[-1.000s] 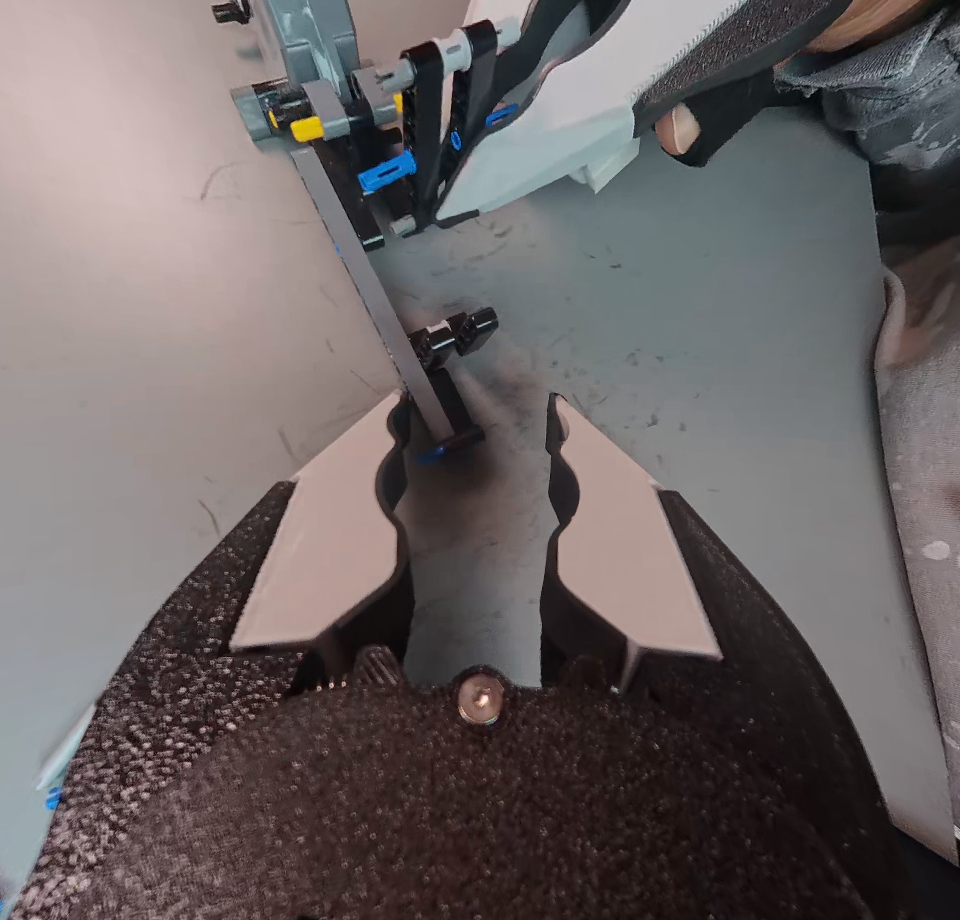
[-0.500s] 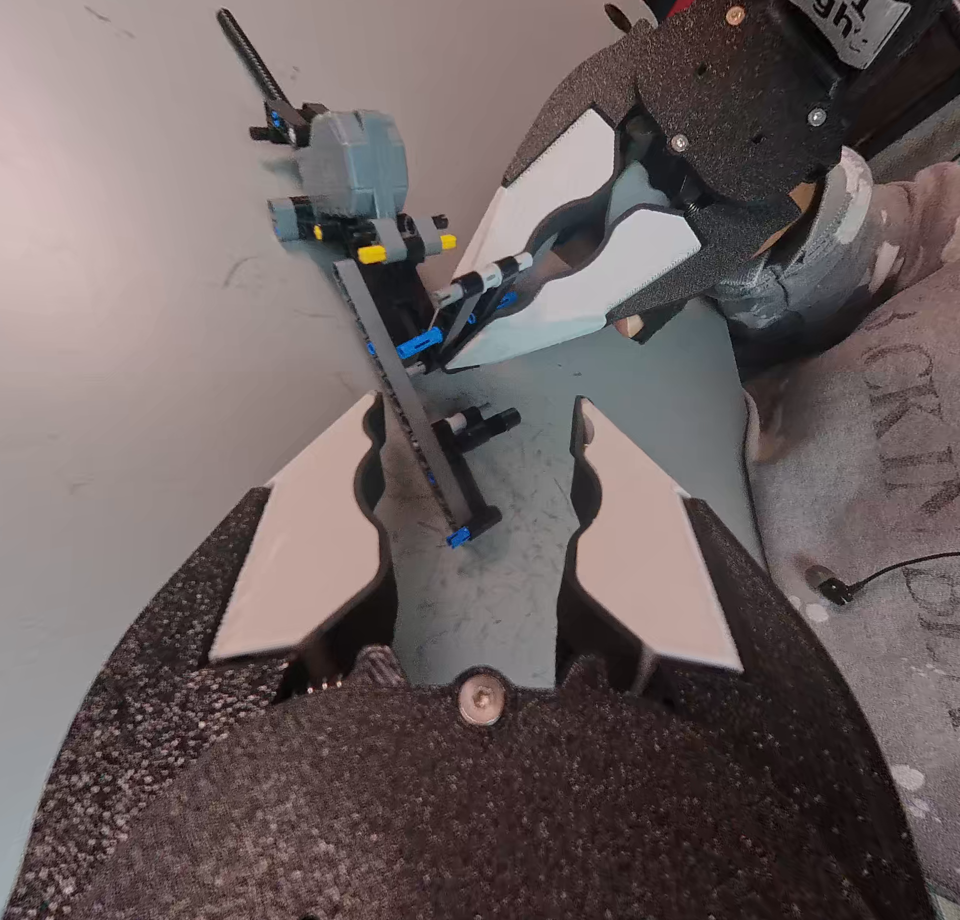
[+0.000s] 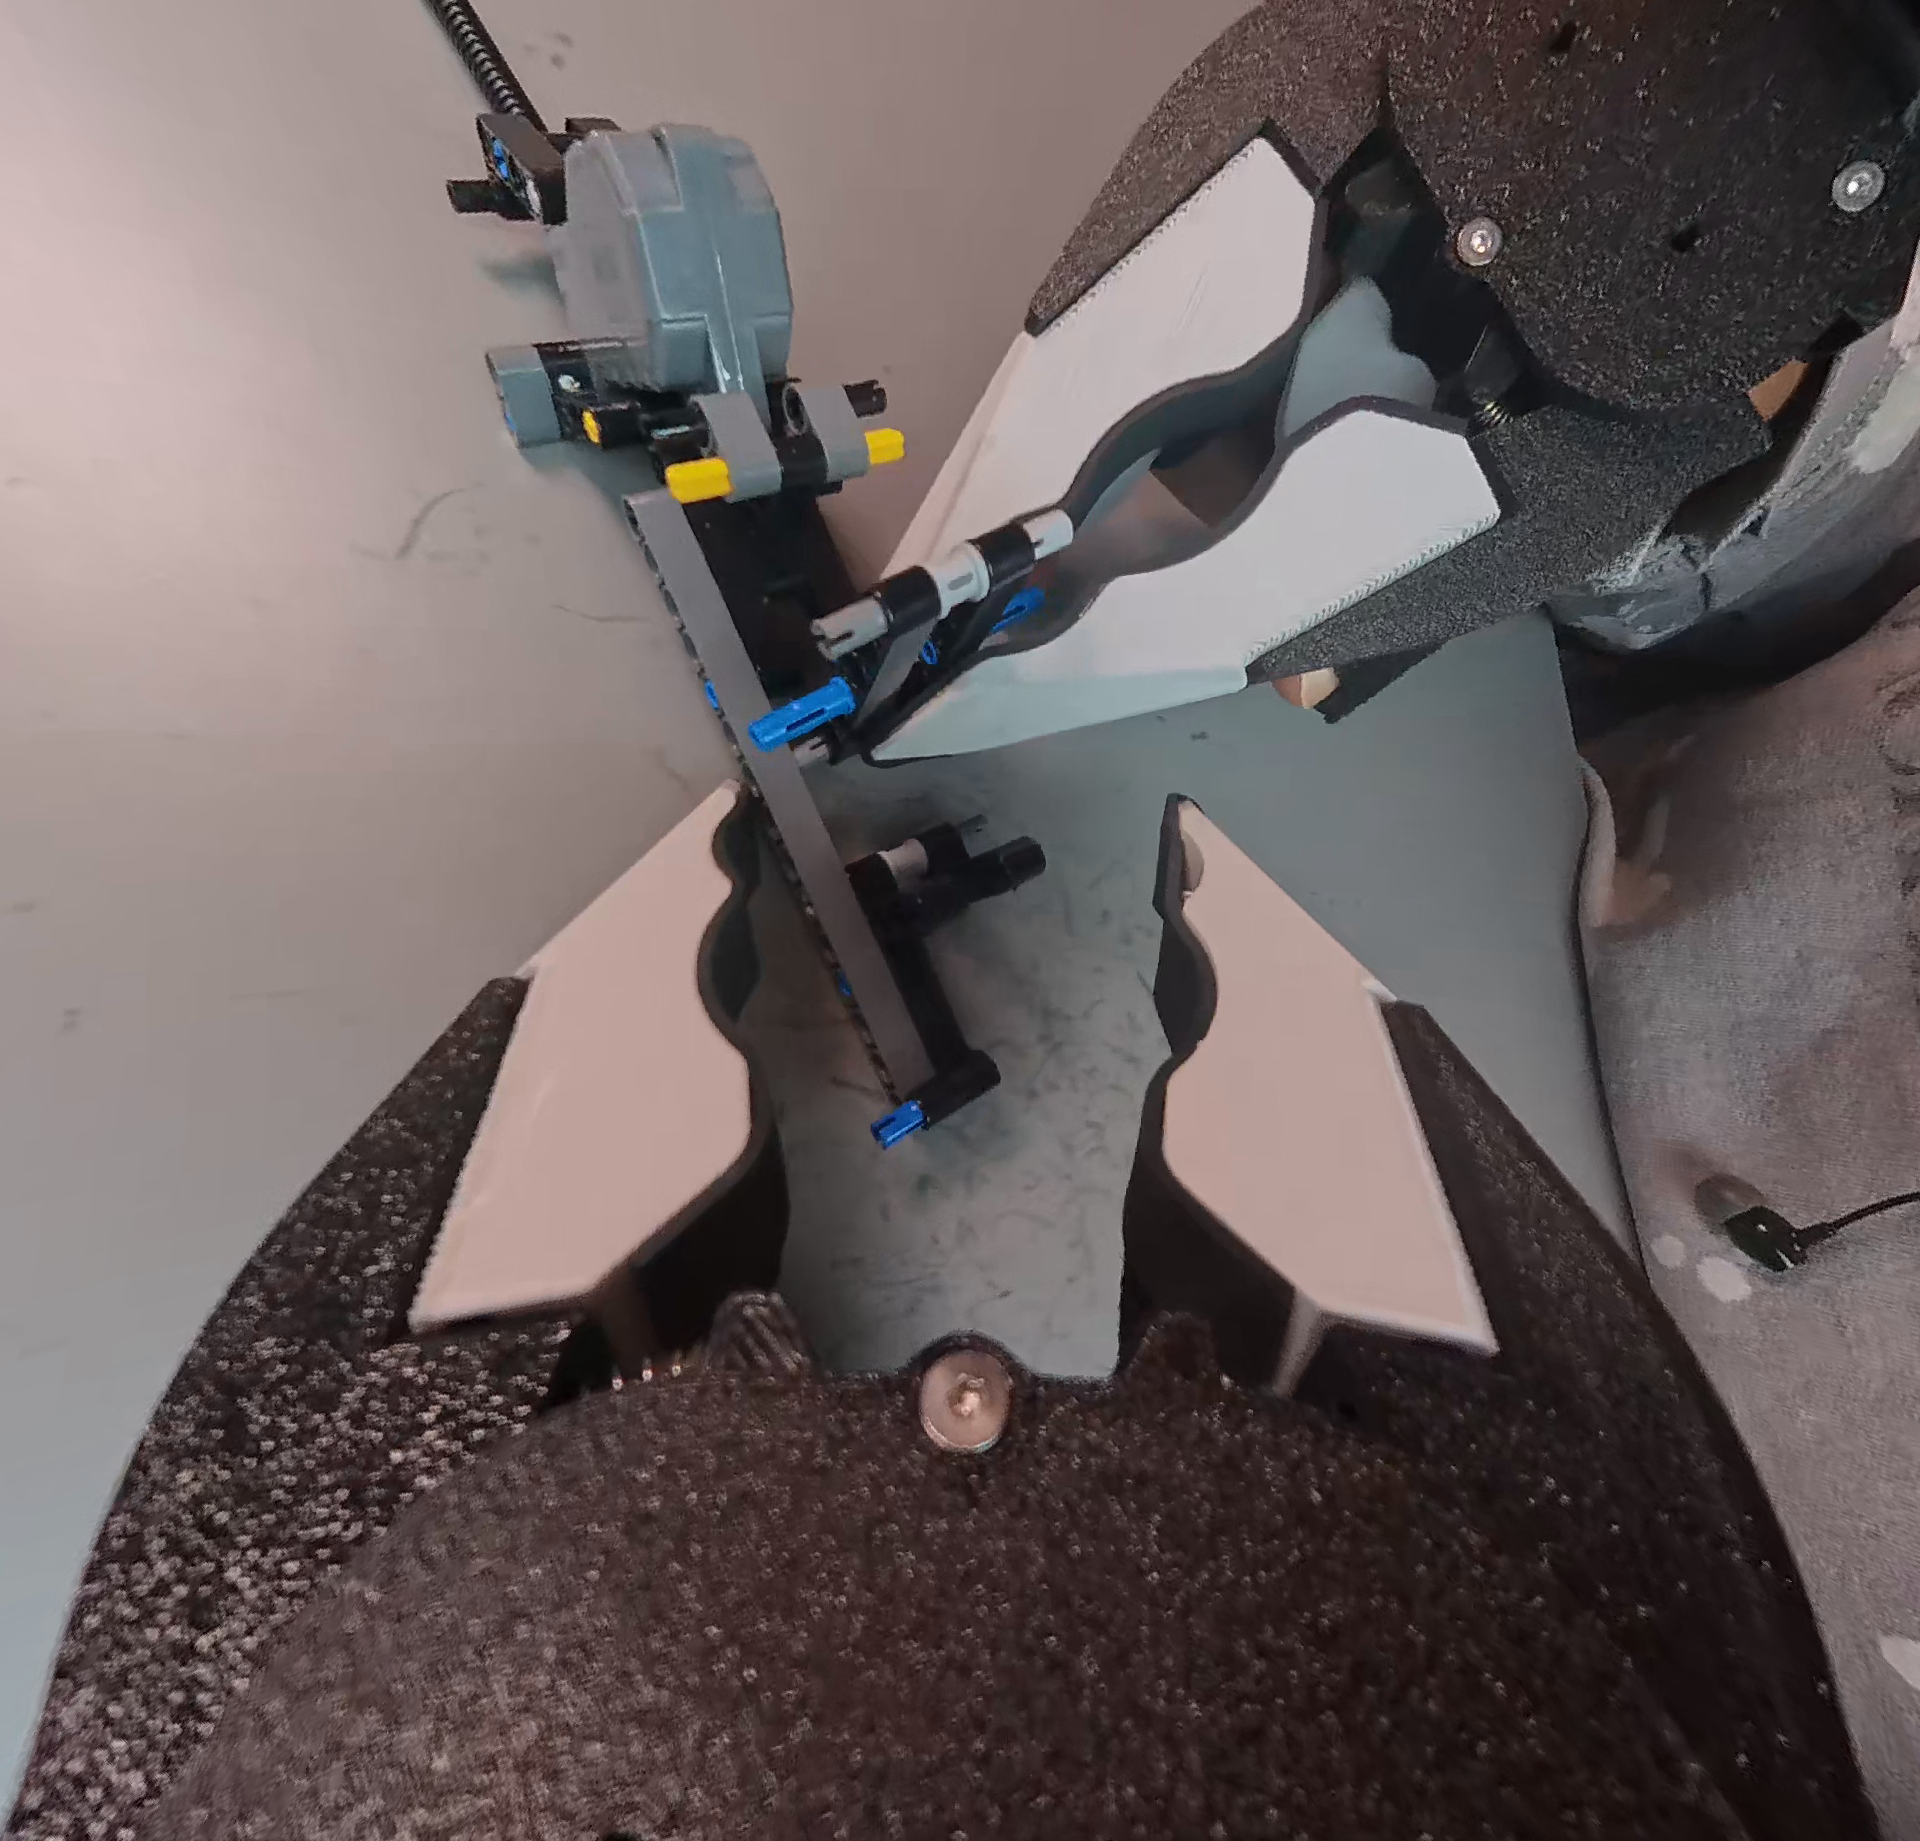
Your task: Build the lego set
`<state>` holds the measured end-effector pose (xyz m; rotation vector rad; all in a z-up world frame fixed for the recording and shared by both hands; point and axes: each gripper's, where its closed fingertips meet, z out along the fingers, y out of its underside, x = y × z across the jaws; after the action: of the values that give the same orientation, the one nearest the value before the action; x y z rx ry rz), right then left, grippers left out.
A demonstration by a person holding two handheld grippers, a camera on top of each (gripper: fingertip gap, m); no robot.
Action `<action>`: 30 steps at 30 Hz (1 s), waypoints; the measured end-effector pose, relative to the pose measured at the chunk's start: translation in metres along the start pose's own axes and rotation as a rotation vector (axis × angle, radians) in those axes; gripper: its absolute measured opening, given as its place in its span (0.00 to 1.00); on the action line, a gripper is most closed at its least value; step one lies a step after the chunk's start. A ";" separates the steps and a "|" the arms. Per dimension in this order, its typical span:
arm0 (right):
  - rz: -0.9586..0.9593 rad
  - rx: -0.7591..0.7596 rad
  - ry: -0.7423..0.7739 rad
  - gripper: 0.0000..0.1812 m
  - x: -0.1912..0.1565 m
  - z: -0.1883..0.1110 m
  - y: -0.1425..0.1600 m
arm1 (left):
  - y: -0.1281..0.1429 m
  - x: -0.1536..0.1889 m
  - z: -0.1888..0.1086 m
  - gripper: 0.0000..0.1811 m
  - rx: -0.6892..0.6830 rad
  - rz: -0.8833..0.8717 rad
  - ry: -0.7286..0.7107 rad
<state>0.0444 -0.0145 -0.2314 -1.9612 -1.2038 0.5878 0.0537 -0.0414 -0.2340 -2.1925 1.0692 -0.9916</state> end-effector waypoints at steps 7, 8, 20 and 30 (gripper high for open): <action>-0.035 -0.022 0.023 0.04 -0.001 0.001 0.004 | -0.003 -0.002 0.001 0.43 0.034 -0.071 -0.038; -0.047 -0.029 0.024 0.04 -0.001 0.001 0.005 | -0.002 -0.002 0.002 0.42 0.034 -0.062 -0.056; -0.033 -0.024 0.039 0.03 -0.003 0.001 0.005 | 0.000 -0.005 0.005 0.35 0.049 -0.032 -0.168; 0.023 -0.016 0.023 0.03 -0.002 0.003 0.002 | -0.003 -0.007 0.005 0.34 0.070 -0.102 -0.173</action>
<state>0.0427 -0.0162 -0.2350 -1.9919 -1.1771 0.5673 0.0560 -0.0338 -0.2373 -2.2472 0.8398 -0.8507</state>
